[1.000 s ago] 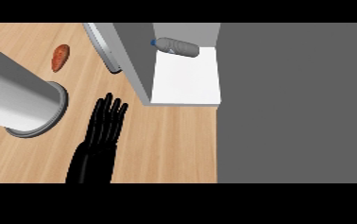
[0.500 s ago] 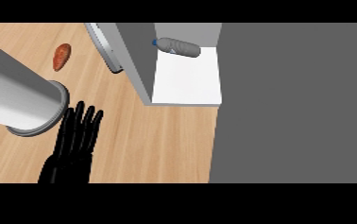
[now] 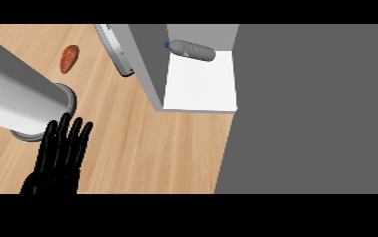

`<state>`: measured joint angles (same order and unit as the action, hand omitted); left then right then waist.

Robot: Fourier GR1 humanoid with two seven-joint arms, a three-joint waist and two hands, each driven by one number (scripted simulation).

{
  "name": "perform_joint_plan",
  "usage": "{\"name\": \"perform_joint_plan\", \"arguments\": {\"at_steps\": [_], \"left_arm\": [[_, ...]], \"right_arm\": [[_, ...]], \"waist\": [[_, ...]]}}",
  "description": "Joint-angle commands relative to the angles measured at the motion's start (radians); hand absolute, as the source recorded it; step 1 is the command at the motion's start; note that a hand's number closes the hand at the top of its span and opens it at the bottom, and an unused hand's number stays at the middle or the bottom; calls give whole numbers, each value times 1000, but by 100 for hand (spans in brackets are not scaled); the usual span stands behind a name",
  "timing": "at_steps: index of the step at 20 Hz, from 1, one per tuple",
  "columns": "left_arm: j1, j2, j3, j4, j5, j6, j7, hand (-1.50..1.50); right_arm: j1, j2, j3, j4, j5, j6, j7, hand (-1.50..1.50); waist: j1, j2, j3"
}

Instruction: Pick up the bottled water, place it into the cabinet and close the cabinet

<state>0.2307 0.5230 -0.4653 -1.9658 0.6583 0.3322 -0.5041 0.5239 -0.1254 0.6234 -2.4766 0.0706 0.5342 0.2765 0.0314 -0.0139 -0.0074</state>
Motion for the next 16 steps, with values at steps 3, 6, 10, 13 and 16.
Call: {"name": "perform_joint_plan", "arguments": {"at_steps": [3,6,10,13,16], "left_arm": [[58,28,22,-20,22,-48,-23,-150],[54,54,63,-19,55,-67,-2,-150],[71,61,71,-23,64,-96,-16,-150],[85,68,83,-29,69,-121,-37,-150],[91,71,76,-26,64,-126,-35,-150]], "right_arm": [[-183,120,209,-9,166,-114,97,150],[-275,120,206,27,163,-144,139,150],[-366,119,209,65,158,-188,165,150],[-404,118,222,89,151,-194,181,150],[-439,117,191,106,131,-194,200,150]], "waist": [[8,0,-4],[10,6,-6],[14,7,-5],[20,4,-6],[31,12,-7]]}}
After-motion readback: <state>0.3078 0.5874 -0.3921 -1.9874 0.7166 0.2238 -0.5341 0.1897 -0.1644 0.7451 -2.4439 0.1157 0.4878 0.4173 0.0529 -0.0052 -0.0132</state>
